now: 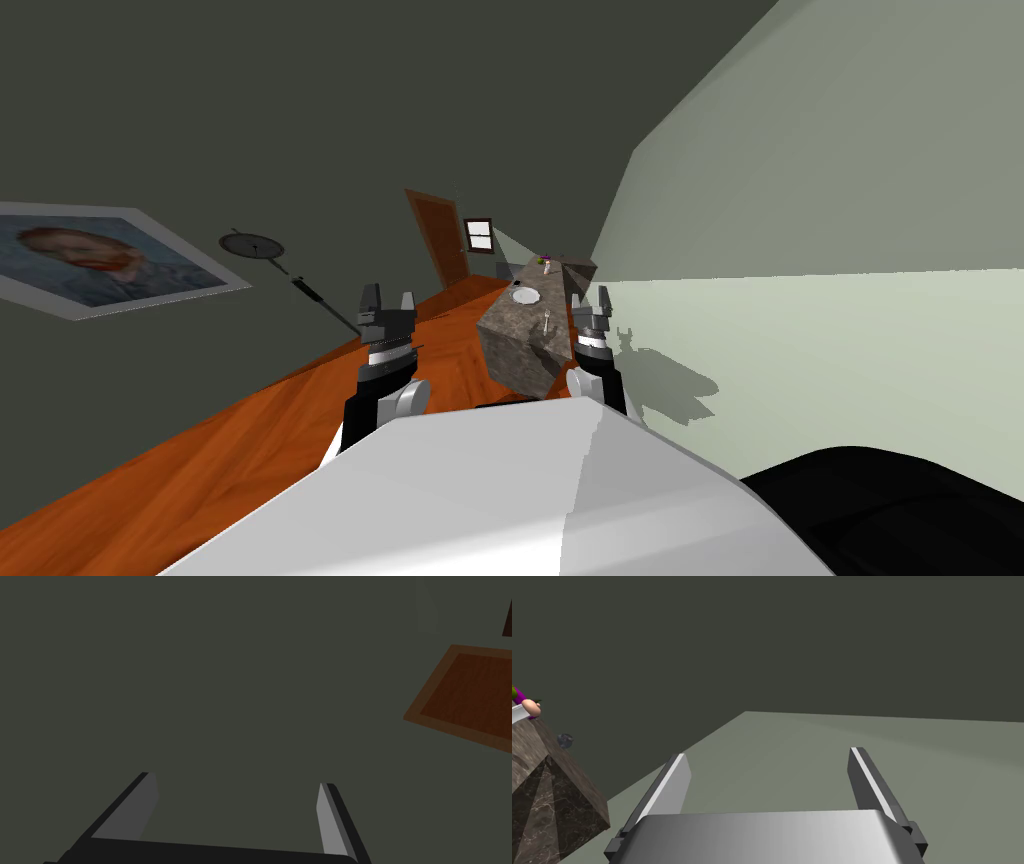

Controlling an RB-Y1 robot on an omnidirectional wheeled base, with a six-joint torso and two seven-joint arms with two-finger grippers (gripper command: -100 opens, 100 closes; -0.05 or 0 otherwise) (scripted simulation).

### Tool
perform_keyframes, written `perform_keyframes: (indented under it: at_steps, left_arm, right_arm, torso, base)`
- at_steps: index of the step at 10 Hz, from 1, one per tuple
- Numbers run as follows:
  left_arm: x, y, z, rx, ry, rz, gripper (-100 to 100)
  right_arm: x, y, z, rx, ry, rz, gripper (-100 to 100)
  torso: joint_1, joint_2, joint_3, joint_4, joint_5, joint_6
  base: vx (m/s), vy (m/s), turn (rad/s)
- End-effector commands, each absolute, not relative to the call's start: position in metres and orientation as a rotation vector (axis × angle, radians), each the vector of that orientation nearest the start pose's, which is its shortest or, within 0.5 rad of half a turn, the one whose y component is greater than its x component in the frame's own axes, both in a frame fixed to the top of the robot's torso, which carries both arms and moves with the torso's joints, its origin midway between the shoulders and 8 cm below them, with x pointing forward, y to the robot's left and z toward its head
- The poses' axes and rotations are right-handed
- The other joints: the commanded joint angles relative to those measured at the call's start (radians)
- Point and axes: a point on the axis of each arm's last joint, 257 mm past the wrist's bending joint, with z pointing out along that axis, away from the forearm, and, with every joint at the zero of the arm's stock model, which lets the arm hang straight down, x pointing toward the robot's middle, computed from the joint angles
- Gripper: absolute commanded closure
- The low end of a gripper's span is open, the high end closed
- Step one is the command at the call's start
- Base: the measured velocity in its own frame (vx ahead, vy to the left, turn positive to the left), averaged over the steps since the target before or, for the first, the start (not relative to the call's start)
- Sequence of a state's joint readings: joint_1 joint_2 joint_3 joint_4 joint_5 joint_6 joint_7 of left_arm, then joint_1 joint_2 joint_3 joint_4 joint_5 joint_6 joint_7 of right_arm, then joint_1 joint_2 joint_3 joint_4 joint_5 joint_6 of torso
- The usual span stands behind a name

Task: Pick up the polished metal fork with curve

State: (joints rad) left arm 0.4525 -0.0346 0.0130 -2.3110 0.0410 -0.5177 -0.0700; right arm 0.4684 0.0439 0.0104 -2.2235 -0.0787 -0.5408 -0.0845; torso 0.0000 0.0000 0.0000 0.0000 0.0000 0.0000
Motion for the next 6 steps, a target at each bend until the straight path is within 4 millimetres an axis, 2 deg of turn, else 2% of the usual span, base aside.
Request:
perform_keyframes:
  at_steps: [1, 6]
  left_arm:
    - [0.334, 0.285, 0.057, -0.609, 0.509, -1.285, 0]
    - [0.334, 0.285, 0.057, -0.609, 0.509, -1.285, 0]
  right_arm:
    - [0.349, -0.282, 0.019, 0.721, 0.538, 1.442, -100]
    - [0.351, -0.265, 0.022, 0.608, 0.679, 1.403, -100]
  torso:
    - [0.0, 0.0, 0.0, 0.0, 0.0, 0.0]
    - [-0.002, 0.003, 0.002, 0.001, 0.0, 0.0]
  base:
    - [-0.014, -0.006, 0.023]
    - [-0.03, -0.021, 0.032]
